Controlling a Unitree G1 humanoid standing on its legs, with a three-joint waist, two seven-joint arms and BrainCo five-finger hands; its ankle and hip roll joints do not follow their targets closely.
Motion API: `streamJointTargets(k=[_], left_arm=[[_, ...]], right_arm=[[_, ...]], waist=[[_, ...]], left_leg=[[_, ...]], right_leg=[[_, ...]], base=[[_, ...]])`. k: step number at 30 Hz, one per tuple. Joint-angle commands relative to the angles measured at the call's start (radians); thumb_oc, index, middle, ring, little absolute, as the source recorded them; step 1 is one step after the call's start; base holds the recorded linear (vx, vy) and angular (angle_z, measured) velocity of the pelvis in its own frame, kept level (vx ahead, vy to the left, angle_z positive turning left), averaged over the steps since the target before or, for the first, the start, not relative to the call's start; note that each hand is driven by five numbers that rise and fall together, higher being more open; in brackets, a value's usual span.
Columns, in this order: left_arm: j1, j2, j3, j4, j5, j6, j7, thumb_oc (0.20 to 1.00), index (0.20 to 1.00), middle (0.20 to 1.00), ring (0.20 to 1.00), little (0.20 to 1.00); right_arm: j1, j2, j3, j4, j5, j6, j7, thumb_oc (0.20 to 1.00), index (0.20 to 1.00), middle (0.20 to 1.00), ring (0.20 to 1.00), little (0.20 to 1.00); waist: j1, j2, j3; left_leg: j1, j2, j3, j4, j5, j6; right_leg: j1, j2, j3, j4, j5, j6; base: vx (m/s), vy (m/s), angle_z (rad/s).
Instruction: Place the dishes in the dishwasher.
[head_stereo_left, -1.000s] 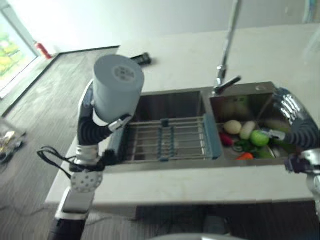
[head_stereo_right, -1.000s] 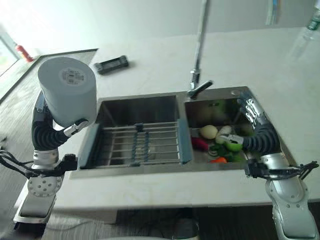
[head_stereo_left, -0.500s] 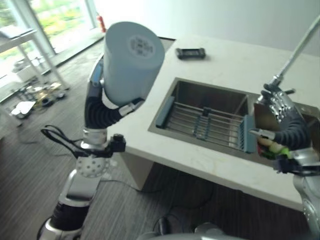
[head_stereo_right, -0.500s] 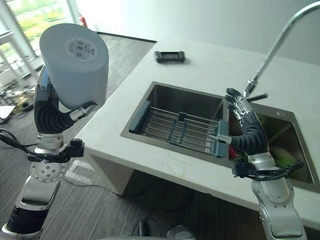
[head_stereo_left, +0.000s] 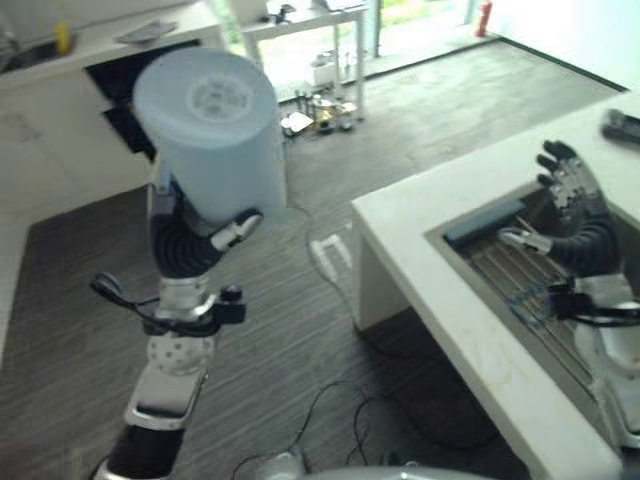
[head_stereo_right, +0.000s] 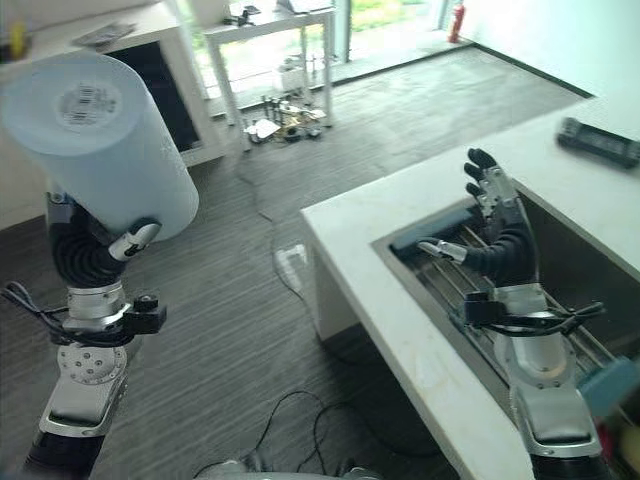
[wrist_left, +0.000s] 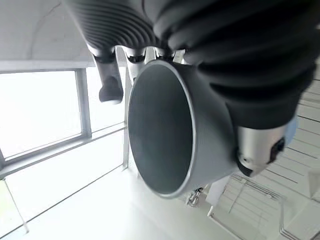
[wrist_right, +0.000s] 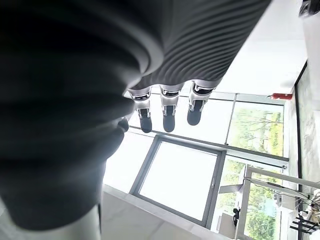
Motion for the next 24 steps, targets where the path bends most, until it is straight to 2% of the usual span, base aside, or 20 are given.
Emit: streamJointTargets(k=[1, 2, 4, 7, 10, 14, 20, 21, 24], left_arm=[[-0.043, 0.061, 0.043, 0.006, -0.102, -0.085, -0.009, 0.2, 0.2, 0.2, 0.2, 0.2], [-0.044, 0.06, 0.043, 0.006, -0.095, -0.082, -0.002, 0.2, 0.2, 0.2, 0.2, 0.2], [-0.055, 0.056, 0.043, 0.011, -0.068, -0.061, 0.009, 0.2, 0.2, 0.2, 0.2, 0.2], [-0.06, 0.052, 0.05, -0.004, -0.04, -0.038, 0.019, 0.2, 0.2, 0.2, 0.2, 0.2], [-0.063, 0.056, 0.06, 0.0, -0.065, -0.026, 0.009, 0.2, 0.2, 0.2, 0.2, 0.2], [-0.03, 0.052, 0.08, -0.026, -0.081, -0.011, -0.002, 0.2, 0.2, 0.2, 0.2, 0.2], [0.001, 0.067, 0.098, -0.057, -0.07, 0.012, 0.007, 0.2, 0.2, 0.2, 0.2, 0.2], [0.041, 0.032, 0.036, 0.022, -0.179, 0.066, 0.034, 0.2, 0.2, 0.2, 0.2, 0.2], [0.071, 0.028, 0.049, 0.014, -0.179, 0.046, 0.024, 0.2, 0.2, 0.2, 0.2, 0.2]], right_arm=[[-0.046, 0.037, -0.014, 0.028, 0.049, -0.081, 0.029, 1.0, 1.0, 1.0, 1.0, 1.0], [-0.05, 0.039, -0.012, 0.029, 0.061, -0.078, 0.035, 1.0, 1.0, 1.0, 1.0, 1.0], [-0.074, 0.081, 0.009, 0.034, 0.097, -0.067, 0.043, 1.0, 1.0, 1.0, 1.0, 1.0], [-0.074, 0.117, 0.035, 0.017, 0.067, -0.068, 0.045, 1.0, 1.0, 1.0, 1.0, 1.0], [-0.07, 0.123, 0.054, 0.002, 0.048, -0.054, 0.028, 1.0, 1.0, 1.0, 1.0, 1.0], [-0.057, 0.129, 0.065, -0.009, 0.017, -0.053, 0.017, 1.0, 1.0, 1.0, 1.0, 1.0], [-0.047, 0.114, 0.065, -0.016, 0.02, -0.032, -0.002, 1.0, 1.0, 1.0, 1.0, 1.0], [0.022, 0.154, 0.213, 0.024, 0.149, -0.02, 0.107, 1.0, 1.0, 1.0, 1.0, 1.0], [0.035, 0.15, 0.202, 0.002, 0.182, -0.003, 0.154, 1.0, 1.0, 1.0, 1.0, 1.0]], waist=[[-0.025, 0.011, -0.068], [-0.025, 0.013, -0.07], [0.012, 0.019, -0.072], [0.052, 0.017, -0.065], [0.078, 0.009, -0.061], [0.106, -0.008, -0.051], [0.107, -0.015, -0.04], [0.046, -0.008, -0.025], [0.054, -0.008, -0.038]], left_leg=[[0.115, -0.018, -0.08, -0.251, 0.033, -0.007], [0.111, -0.02, -0.086, -0.251, 0.033, -0.006], [0.09, -0.055, -0.135, -0.251, 0.018, 0.006], [0.078, -0.07, -0.166, -0.251, 0.004, 0.023], [0.076, -0.081, -0.181, -0.251, -0.005, 0.035], [0.094, -0.089, -0.181, -0.251, -0.017, 0.041], [0.116, -0.088, -0.182, -0.251, -0.025, 0.043], [0.049, -0.11, -0.36, -0.251, 0.032, 0.044], [0.052, -0.113, -0.371, -0.251, 0.026, 0.049]], right_leg=[[-0.043, 0.028, 0.21, -0.139, 0.089, 0.154], [-0.045, 0.025, 0.205, -0.139, 0.091, 0.156], [-0.073, -0.041, 0.123, -0.08, 0.13, 0.179], [-0.103, -0.1, 0.066, 0.015, 0.139, 0.178], [-0.097, -0.117, 0.053, 0.022, 0.127, 0.181], [-0.065, -0.163, 0.018, -0.009, 0.178, 0.209], [-0.048, -0.151, 0.035, -0.033, 0.178, 0.218], [-0.025, 0.069, 0.385, -0.136, 0.067, 0.15], [-0.02, 0.075, 0.381, -0.139, 0.058, 0.143]], base=[[-0.11, 0.418, 2.49], [-0.06, 0.502, 2.2], [-0.06, 0.51, 1.73], [-0.05, 0.296, 0.76], [0.0, 0.131, 0.49], [0.04, -0.004, 0.47], [0.03, -0.074, 0.04], [0.02, -0.101, 0.03], [-0.03, -0.022, 0.33]])
